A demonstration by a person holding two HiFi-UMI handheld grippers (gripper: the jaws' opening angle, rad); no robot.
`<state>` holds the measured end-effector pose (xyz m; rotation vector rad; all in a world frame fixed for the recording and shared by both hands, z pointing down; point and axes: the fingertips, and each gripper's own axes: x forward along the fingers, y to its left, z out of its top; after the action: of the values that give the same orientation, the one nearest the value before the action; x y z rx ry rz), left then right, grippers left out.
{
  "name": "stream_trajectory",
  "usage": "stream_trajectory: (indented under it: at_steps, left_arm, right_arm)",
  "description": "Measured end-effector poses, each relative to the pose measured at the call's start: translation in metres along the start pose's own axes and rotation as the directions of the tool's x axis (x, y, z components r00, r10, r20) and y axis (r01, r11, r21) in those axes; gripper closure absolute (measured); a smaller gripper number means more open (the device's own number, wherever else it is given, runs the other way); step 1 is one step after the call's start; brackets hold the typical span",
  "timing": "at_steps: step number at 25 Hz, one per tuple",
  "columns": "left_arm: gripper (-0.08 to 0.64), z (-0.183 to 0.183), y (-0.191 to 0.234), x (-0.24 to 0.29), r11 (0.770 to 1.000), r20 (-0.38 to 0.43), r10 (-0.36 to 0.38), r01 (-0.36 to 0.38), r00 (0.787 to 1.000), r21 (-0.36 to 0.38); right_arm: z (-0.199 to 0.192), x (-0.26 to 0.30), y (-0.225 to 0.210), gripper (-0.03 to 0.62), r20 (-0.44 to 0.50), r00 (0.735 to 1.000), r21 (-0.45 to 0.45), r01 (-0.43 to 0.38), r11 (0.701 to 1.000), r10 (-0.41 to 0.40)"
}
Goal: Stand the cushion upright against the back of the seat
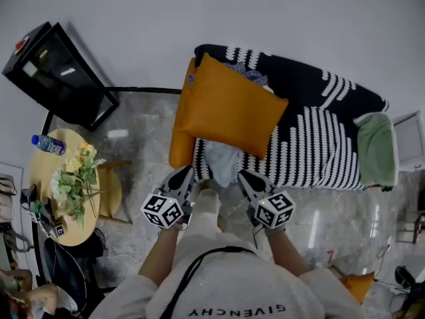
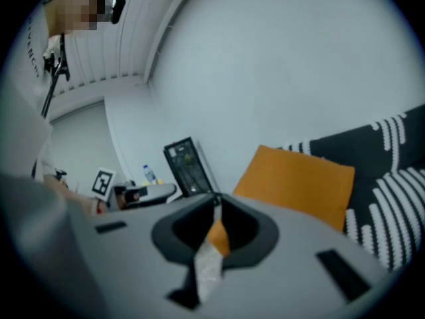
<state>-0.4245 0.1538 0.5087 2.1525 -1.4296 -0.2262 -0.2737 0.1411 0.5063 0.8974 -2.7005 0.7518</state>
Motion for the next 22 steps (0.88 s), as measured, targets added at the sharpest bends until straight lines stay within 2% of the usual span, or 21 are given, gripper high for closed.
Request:
stream_trajectory:
  at_steps: [5, 10, 12, 14, 18, 22]
  left_arm:
    - [0.518, 0.014, 0.028, 0.035, 0.999, -0.015, 0.033, -0.033, 0.999, 0.011]
    - [0.508, 0.022, 0.071, 0.061, 0.996, -0.034, 0.089, -0.09, 0.995, -0.029]
    - [0.476, 0.02, 0.091, 0.069, 0.991, -0.054, 0.12, -0.123, 0.991, -0.054]
    - [0.414, 0.016, 0.109, 0.074, 0.984, -0.075, 0.151, -0.156, 0.986, -0.08]
    - [0.39, 0.007, 0.142, 0.086, 0.967, -0.104, 0.202, -0.216, 0.974, -0.137]
    - [0.349, -0.013, 0.175, 0.098, 0.938, -0.166, 0.273, -0.301, 0.948, -0.173]
  right_arm:
    - [0.017, 0.037, -0.026, 0.571, -0.027, 1.0, -0.01, 0.002, 1.0, -0.003]
    - [0.03, 0.081, -0.05, 0.571, -0.061, 0.998, -0.004, 0.007, 1.0, -0.008]
    - [0.034, 0.101, -0.058, 0.569, -0.08, 0.997, -0.008, 0.011, 1.0, -0.011]
    - [0.036, 0.119, -0.066, 0.569, -0.101, 0.995, -0.016, 0.015, 1.0, -0.017]
    - [0.047, 0.155, -0.085, 0.551, -0.124, 0.992, -0.037, 0.019, 0.999, -0.024]
    - [0.069, 0.193, -0.116, 0.534, -0.126, 0.991, -0.096, 0.037, 0.995, -0.049]
